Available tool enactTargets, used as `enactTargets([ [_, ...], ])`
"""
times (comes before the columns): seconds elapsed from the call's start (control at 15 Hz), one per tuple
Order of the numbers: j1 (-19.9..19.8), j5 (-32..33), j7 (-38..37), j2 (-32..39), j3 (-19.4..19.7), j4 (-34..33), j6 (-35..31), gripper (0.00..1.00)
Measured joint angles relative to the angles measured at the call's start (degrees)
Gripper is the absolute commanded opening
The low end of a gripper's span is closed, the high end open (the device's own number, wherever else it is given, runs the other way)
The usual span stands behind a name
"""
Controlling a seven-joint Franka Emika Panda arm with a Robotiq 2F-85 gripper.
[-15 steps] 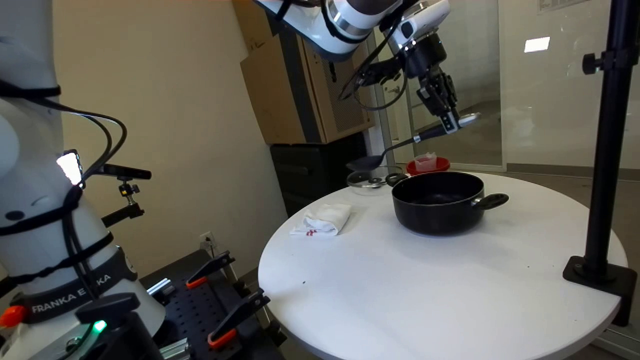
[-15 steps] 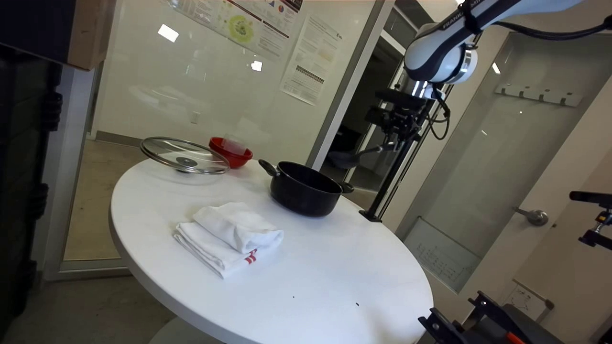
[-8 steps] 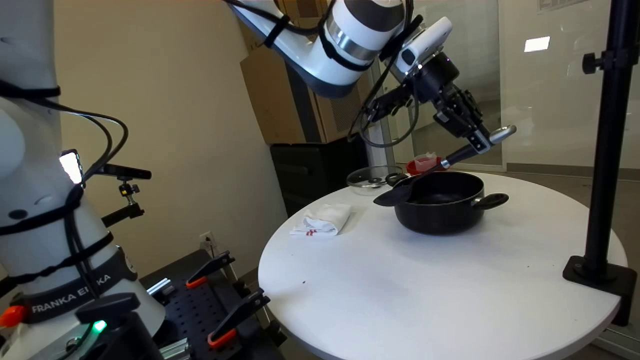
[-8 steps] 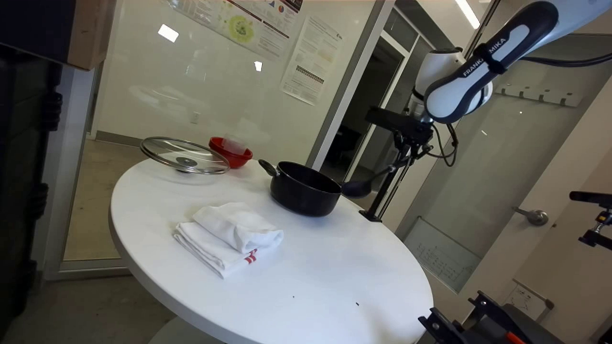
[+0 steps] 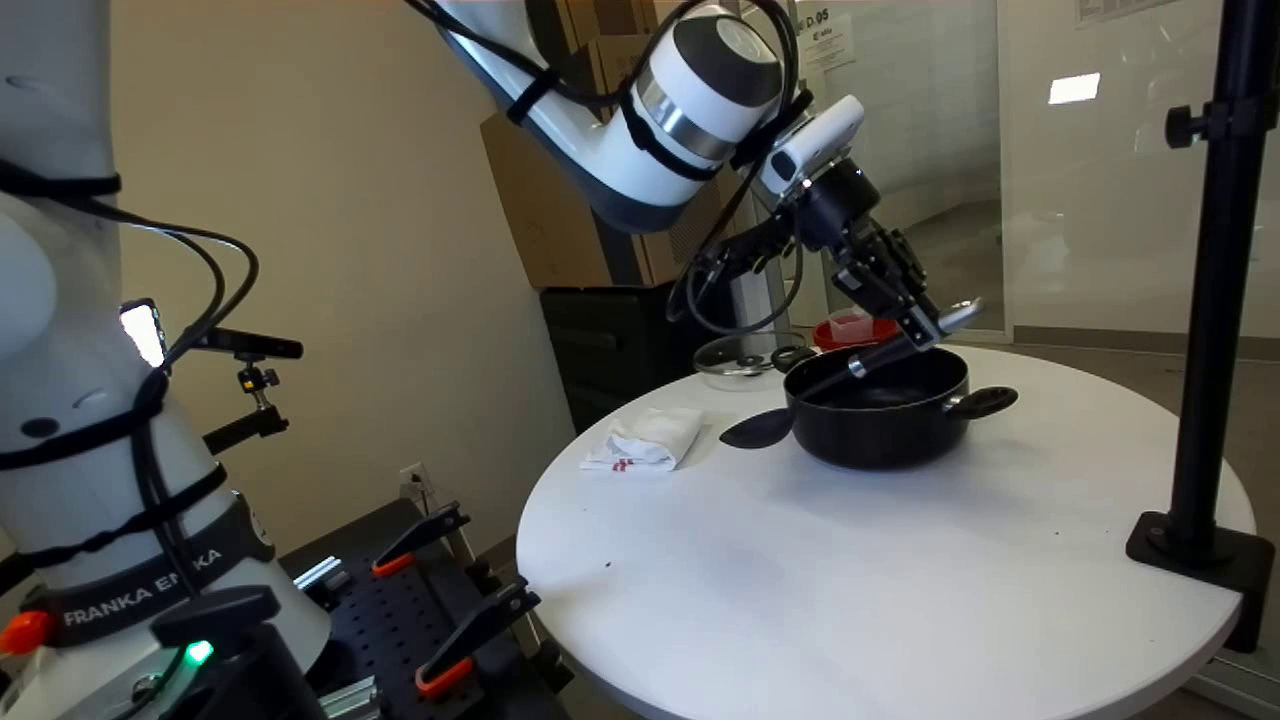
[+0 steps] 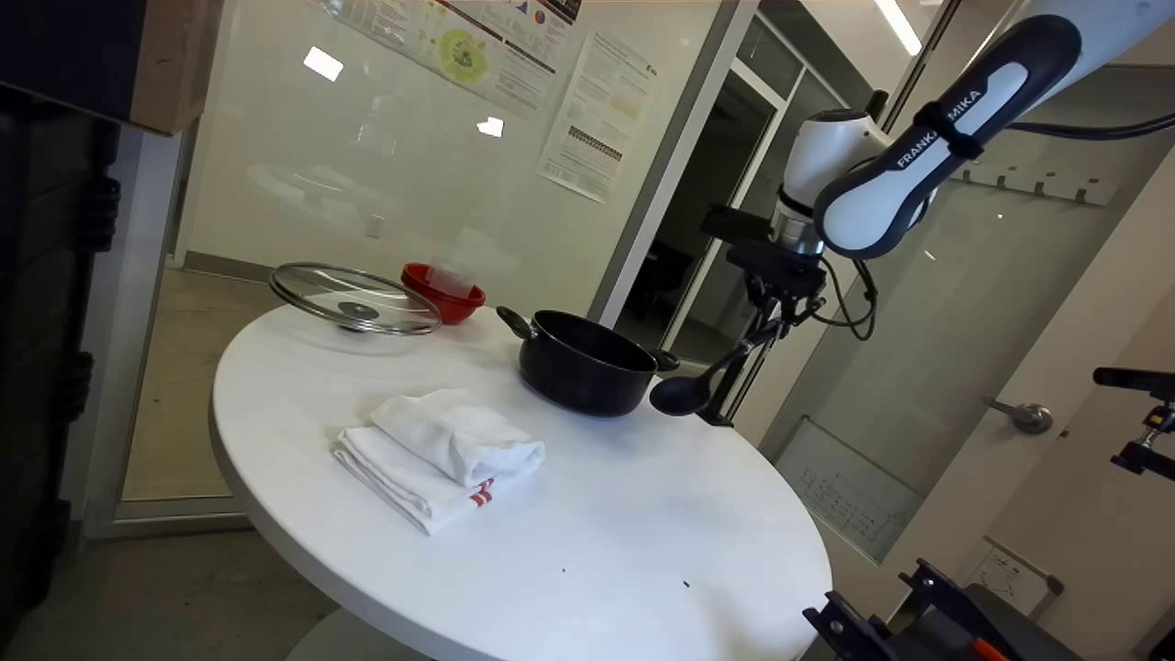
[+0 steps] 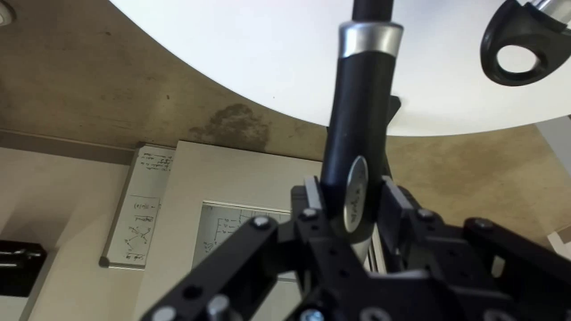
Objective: Remove the spoon from the pot.
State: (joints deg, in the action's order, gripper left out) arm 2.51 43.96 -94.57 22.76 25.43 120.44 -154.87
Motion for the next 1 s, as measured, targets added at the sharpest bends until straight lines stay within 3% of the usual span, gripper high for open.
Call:
enactTargets([
  [0.47,-2.72,-3.53,-3.48,4.47,-2.57,0.03,-0.38,0.08],
  [0.8,-3.73,-11.74,-1.12,9.10,-6.30,0.03,-2.93,0.08],
  [1.0,-6.28,-21.30,6.76,11.25,-10.59,-0.13,-3.46,0.08],
])
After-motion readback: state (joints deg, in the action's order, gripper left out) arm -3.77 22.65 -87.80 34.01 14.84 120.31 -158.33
